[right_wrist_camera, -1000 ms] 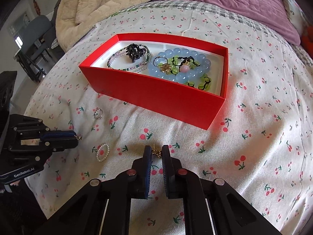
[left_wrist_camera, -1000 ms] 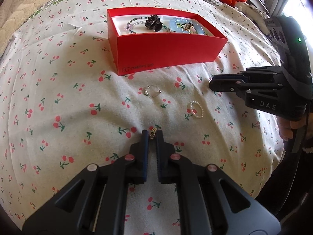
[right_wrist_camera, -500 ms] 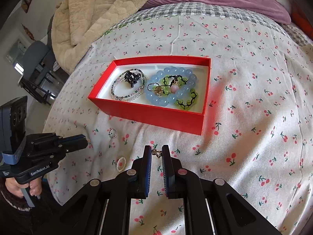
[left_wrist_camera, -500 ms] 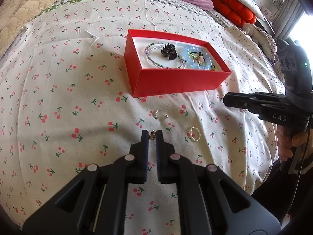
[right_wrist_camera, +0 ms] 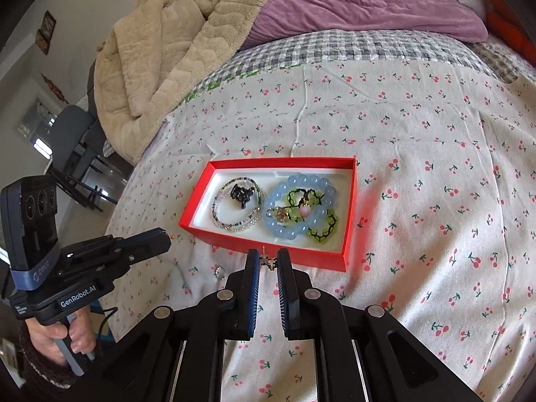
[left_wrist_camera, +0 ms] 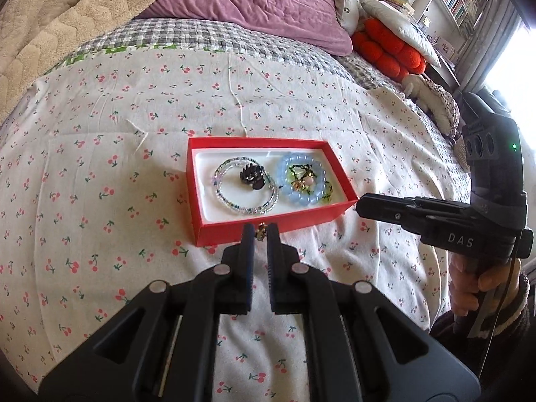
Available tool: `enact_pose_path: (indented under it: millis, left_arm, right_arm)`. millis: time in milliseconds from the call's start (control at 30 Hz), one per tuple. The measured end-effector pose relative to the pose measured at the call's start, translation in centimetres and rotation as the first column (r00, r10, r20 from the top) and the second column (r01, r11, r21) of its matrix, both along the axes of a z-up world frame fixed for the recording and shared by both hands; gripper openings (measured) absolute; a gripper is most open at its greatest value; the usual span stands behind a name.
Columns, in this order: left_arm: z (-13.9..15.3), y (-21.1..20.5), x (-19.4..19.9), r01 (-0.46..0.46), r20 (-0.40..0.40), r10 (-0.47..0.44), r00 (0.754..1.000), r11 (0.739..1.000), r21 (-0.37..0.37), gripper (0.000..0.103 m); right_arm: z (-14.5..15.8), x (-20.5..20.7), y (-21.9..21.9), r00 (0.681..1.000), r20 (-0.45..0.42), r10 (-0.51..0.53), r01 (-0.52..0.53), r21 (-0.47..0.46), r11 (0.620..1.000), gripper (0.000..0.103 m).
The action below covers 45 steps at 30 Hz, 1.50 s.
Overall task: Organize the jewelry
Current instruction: 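Carry both gold earrings over the red box, then open both grippers to drop the earrings into the red box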
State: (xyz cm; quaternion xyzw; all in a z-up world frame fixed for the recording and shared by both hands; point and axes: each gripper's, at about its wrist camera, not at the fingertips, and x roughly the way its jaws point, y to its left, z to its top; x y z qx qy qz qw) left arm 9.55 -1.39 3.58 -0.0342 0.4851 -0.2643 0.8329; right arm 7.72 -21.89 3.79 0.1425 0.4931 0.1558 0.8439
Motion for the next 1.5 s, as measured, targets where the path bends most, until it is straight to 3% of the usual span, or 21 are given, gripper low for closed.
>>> enact_pose_path:
  millis: [433,933,1000,1067,1200,1400,1467,1500]
  left_arm:
    - [-1.4,-2.7,3.7,-0.024,-0.100,0.024,0.995,1.000,0.006,0.008]
    - [-3.2,-3.3,5.6,-0.028,-0.159,0.036,0.987,0.998,0.054,0.009]
    - [-3.0,-3.3,5.6,-0.028,-0.146,0.036,0.989,0.998,0.053,0.016]
    - [-2.6,-3.3,5.5,-0.029,-0.133,0.035,0.990,0.998,0.048,0.029]
    - [-2.0,-3.2,5.1,-0.027,-0.113,0.033,0.993,0.998,0.056,0.030]
    - [-1.1,-2.2,3.7,-0.027,-0.076,0.032,0.997,0.997,0.072,0.054]
    - [-0.9,-1.6,3.1,-0.028,-0.063,0.033,0.997,0.997,0.075,0.064]
    - [-0.8,-1.3,2.6,-0.032,-0.054,0.037,0.998,0.996,0.080,0.067]
  right_arm:
    - [-0.8,3.4,-1.3,0.996,-0.071,-0.058,0.065,0.109,0.992,0.011]
    - [-2.8,5.1,-1.0,0.991,-0.123,-0.052,0.063,0.092,0.994,0.013]
    - [-2.6,5.2,-0.8,0.992,-0.118,-0.052,0.061,0.072,0.996,0.020]
    - [-2.0,5.2,-0.6,0.994,-0.099,-0.052,0.057,0.046,0.997,0.020]
    - [-1.3,4.7,-0.2,0.997,-0.070,-0.036,0.037,0.011,0.999,0.021]
    - [-0.5,3.7,-0.4,0.998,-0.048,-0.040,0.038,-0.030,0.999,0.023]
    - [-0.1,3.1,-0.5,0.999,-0.036,-0.041,0.039,-0.053,0.998,0.029]
    - [0.0,2.7,-0.4,0.999,-0.031,-0.038,0.037,-0.056,0.998,0.047]
